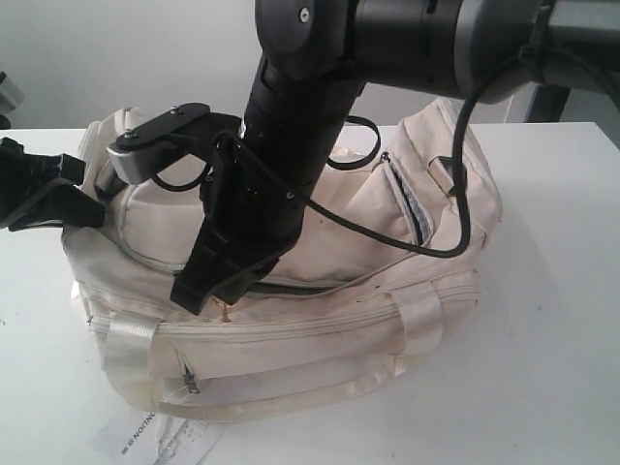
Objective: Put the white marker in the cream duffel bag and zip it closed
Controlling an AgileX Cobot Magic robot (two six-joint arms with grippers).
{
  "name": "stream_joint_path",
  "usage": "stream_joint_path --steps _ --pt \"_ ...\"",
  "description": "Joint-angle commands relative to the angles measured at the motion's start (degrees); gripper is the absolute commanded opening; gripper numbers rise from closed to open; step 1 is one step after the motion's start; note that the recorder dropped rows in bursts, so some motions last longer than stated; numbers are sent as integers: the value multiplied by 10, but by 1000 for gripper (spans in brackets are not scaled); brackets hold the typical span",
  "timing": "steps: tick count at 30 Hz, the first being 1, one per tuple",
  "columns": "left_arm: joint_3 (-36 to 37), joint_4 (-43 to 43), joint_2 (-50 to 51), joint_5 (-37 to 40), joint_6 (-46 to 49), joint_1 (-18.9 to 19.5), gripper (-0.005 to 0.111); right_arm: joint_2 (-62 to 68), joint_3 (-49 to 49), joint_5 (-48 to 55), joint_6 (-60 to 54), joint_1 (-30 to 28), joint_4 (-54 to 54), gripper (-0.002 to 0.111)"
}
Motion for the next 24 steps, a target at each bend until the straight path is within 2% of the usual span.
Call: stream_joint_path --steps 1,17,24 --pt "3 -4 -1 -12 4 -1 0 -11 5 27 5 0 -13 0" --pt "3 -4 -1 -15 4 -1 0 -17 6 27 13 0 -30 0" --pt "3 -4 -1 -13 4 -1 0 -45 50 27 13 -1 -52 0"
